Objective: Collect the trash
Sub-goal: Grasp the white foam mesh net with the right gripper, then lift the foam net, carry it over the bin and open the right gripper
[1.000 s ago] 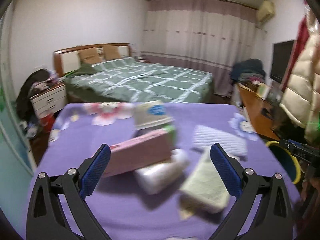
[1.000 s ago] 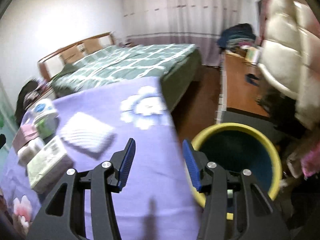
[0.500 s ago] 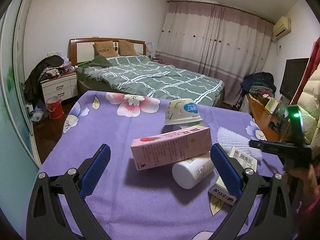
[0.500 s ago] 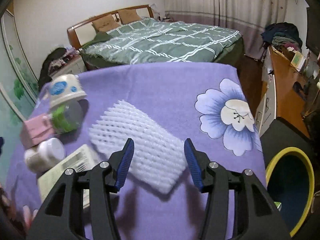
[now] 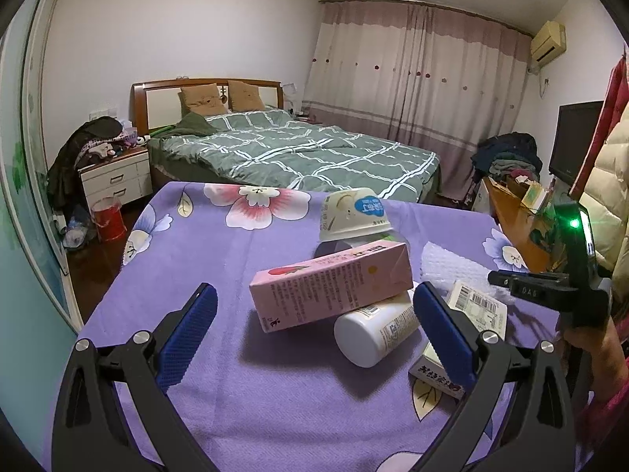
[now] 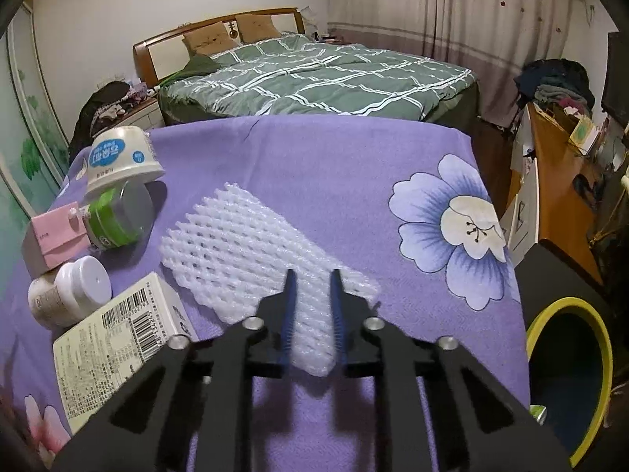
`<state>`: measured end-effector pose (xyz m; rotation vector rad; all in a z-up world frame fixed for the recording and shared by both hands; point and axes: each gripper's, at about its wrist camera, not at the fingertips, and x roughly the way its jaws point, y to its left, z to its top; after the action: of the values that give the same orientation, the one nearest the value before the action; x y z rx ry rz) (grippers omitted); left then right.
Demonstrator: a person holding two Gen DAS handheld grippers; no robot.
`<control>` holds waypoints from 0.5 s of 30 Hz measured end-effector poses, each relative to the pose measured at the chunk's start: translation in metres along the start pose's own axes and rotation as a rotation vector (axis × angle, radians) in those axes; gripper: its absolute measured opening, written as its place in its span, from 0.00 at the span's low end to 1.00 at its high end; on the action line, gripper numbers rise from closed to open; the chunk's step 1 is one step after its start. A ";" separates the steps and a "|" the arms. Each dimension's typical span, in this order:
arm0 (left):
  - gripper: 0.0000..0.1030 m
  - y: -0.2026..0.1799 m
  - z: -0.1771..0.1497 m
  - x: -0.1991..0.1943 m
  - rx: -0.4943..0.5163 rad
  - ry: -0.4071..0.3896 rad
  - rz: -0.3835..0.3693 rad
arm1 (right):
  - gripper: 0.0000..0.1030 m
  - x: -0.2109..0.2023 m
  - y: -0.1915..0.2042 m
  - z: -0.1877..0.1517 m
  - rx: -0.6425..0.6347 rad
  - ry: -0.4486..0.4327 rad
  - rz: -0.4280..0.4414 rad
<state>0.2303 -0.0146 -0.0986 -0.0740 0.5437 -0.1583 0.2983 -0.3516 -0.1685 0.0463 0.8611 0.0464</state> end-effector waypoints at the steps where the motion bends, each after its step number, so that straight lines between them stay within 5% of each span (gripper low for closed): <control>1: 0.95 0.000 0.000 0.000 0.003 0.000 0.001 | 0.02 -0.001 -0.002 0.000 0.009 -0.002 0.006; 10: 0.95 -0.006 -0.001 0.000 0.019 -0.008 -0.001 | 0.05 -0.008 -0.011 0.008 0.050 -0.021 0.052; 12: 0.95 -0.006 -0.001 0.000 0.018 -0.007 -0.003 | 0.39 -0.006 -0.007 0.011 0.030 -0.010 0.060; 15: 0.95 -0.007 -0.002 0.000 0.023 -0.001 -0.006 | 0.53 0.000 0.001 0.021 -0.020 0.016 0.057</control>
<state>0.2288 -0.0216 -0.0992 -0.0530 0.5405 -0.1702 0.3143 -0.3507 -0.1548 0.0521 0.8754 0.1091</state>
